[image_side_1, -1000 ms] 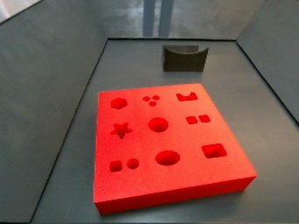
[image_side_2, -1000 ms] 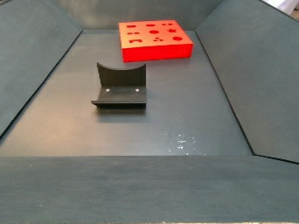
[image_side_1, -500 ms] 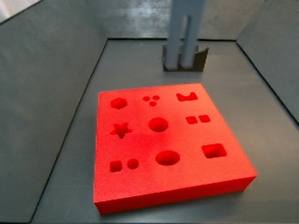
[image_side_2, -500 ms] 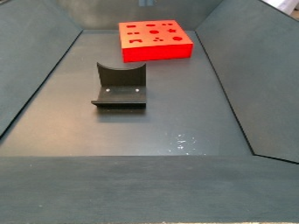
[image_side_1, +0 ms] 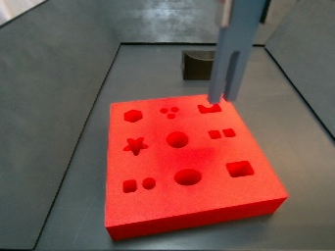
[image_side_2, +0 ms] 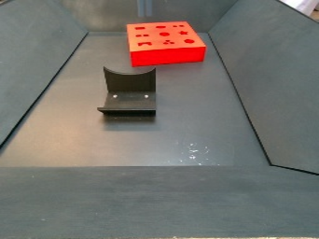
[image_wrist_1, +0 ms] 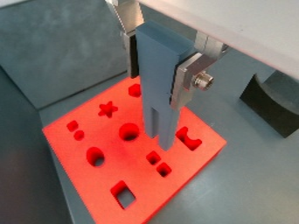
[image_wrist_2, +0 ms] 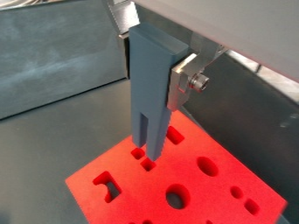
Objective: Pick up the double-square object. Move up. Place the double-square object on the fixture. Regrasp the double-square object. Move to above the board. Insert the double-square object.
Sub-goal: Insert the double-square object.
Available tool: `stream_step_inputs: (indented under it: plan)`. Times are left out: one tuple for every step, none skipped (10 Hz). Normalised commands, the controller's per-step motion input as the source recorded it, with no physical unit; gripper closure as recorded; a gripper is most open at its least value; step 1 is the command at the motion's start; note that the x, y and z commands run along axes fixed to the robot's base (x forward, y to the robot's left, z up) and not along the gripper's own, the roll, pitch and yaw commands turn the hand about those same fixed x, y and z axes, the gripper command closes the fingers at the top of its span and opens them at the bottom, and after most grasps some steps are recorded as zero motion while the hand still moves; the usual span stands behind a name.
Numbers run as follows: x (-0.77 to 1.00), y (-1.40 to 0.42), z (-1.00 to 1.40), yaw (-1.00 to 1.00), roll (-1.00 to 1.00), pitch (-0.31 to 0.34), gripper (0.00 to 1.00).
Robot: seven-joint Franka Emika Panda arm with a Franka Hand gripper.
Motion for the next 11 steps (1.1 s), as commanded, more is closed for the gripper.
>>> stream_step_inputs:
  plan:
    - [0.19,-0.04,-0.56,0.16,0.05,0.0,1.0]
    - [0.23,-0.04,-0.63,0.11,0.01,-0.024,1.0]
    - [0.24,-0.01,-0.58,0.0,0.0,-0.02,1.0]
    - [0.15,0.0,-0.37,-0.13,-0.02,0.0,1.0]
    - [0.15,0.0,-0.19,-0.23,-0.08,0.0,1.0]
    - [0.16,0.0,-0.07,-0.23,-0.12,0.0,1.0]
    - [0.14,0.0,-0.09,-0.23,-0.13,0.0,1.0]
    - [0.1,0.0,-0.16,-0.23,-0.09,0.0,1.0]
    - [0.06,0.0,-0.13,-0.23,-0.13,-0.003,1.0]
    - [0.0,0.0,-0.11,-0.3,-0.14,-0.006,1.0]
    - [0.0,0.0,-0.13,-0.23,-0.12,0.0,1.0]
